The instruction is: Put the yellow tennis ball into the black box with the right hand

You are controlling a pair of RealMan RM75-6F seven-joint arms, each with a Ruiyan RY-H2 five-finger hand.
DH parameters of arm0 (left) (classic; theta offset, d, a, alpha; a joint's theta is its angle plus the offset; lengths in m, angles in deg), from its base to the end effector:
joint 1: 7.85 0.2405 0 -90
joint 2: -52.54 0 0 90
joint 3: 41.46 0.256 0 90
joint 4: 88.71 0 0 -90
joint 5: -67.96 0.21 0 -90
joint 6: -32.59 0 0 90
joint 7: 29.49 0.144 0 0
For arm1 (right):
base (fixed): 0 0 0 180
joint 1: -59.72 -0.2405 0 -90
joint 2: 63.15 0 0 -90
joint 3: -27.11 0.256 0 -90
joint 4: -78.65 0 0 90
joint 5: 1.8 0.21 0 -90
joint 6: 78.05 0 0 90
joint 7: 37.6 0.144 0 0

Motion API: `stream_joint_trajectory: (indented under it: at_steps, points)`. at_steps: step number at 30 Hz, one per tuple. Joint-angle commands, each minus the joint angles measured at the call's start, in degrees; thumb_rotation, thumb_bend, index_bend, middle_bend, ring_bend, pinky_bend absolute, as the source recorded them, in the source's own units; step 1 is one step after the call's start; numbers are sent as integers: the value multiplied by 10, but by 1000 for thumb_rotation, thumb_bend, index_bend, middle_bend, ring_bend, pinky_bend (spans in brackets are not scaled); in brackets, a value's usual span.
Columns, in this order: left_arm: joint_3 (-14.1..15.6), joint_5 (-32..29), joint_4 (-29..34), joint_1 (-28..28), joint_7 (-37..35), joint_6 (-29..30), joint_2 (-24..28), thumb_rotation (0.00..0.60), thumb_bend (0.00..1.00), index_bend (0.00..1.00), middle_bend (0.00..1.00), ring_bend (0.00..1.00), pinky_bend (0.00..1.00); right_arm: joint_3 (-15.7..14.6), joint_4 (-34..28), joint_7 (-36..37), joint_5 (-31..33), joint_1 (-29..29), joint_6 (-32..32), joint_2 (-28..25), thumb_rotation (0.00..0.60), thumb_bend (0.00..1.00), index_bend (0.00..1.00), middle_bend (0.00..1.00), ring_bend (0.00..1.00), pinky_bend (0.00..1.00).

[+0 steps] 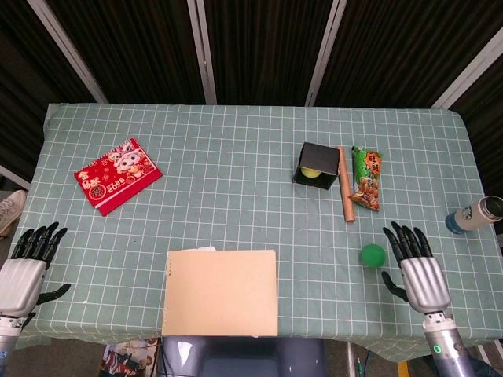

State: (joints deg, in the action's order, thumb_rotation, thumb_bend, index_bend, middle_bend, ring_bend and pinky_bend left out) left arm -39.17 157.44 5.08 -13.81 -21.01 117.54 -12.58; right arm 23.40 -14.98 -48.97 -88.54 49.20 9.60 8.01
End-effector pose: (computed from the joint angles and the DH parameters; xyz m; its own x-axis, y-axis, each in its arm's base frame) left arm -0.3003 0.1665 0.1359 0.5002 0.0765 0.8625 0.8647 -0.0976 -0.4928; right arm -0.2809 -0.1837 0.1086 0.4566 -0.0325 0.8891 -0.8845 -0.1247 0.4496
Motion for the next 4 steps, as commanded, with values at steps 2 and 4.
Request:
stream_joint_trajectory:
  at_steps: [2, 4]
  points:
    - [11, 18, 1, 2, -14, 0, 7, 600, 66, 0, 0, 0, 0, -19, 1, -25, -19, 49, 49, -22, 600, 360, 0, 0, 0, 0]
    - [12, 24, -2, 2, -13, 2, 7, 600, 66, 0, 0, 0, 0, -18, 4, -27, -29, 52, 56, -23, 600, 359, 0, 0, 0, 0]
